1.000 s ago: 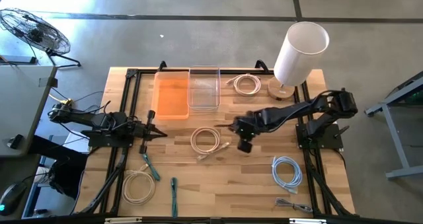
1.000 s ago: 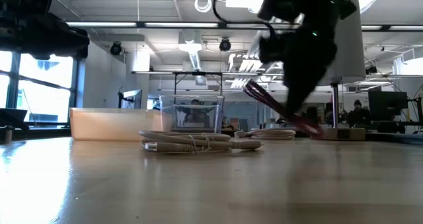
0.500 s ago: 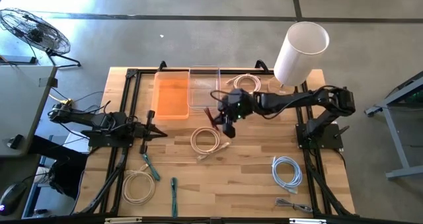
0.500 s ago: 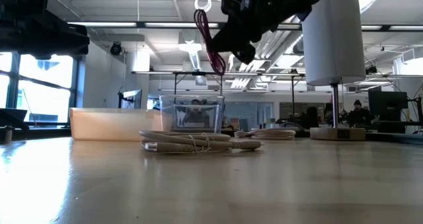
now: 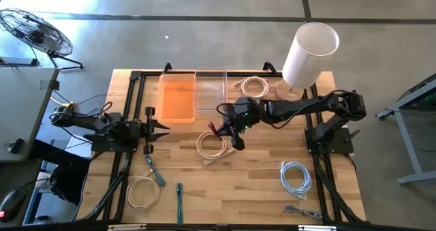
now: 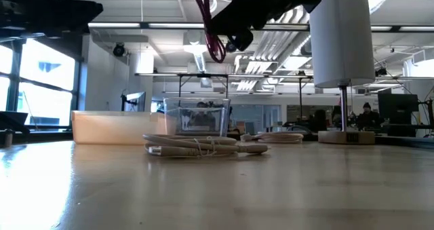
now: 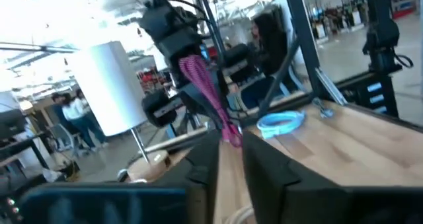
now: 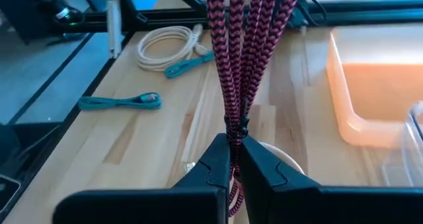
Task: Pick & Place USB Port
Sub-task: Put the pink and black charger cable into the orange bin
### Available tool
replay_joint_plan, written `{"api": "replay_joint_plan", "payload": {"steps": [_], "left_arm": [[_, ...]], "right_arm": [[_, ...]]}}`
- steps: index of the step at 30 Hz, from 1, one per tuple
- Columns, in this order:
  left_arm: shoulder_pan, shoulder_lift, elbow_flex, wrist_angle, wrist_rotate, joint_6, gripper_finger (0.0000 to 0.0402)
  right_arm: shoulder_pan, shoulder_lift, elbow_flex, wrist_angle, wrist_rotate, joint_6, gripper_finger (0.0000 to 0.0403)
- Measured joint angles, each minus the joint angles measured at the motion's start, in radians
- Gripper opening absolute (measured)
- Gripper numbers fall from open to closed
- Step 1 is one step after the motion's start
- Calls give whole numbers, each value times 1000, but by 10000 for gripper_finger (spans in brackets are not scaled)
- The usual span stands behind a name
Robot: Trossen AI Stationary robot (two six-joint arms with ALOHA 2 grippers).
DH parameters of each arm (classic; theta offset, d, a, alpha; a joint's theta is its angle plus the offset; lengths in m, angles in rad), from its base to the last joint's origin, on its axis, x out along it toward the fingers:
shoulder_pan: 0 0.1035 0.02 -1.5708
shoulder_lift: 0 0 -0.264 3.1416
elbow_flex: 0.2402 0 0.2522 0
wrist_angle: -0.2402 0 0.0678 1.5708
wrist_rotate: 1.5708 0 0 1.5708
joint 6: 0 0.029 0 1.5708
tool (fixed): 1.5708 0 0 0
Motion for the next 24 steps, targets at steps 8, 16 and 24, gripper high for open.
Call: {"api": "replay_joint_plan", "payload": {"steps": [8,16,24], "left_arm": [[0,78,0,152,16,-197,179],[0,446,62,410,16,-223,193],[0,897,307,513,68,-170,193]], "right_arm": [[37,0,0,24,19,-77,5],[48,0,0,28,84,-117,5],[67,0,0,27,83,-129,6]]}}
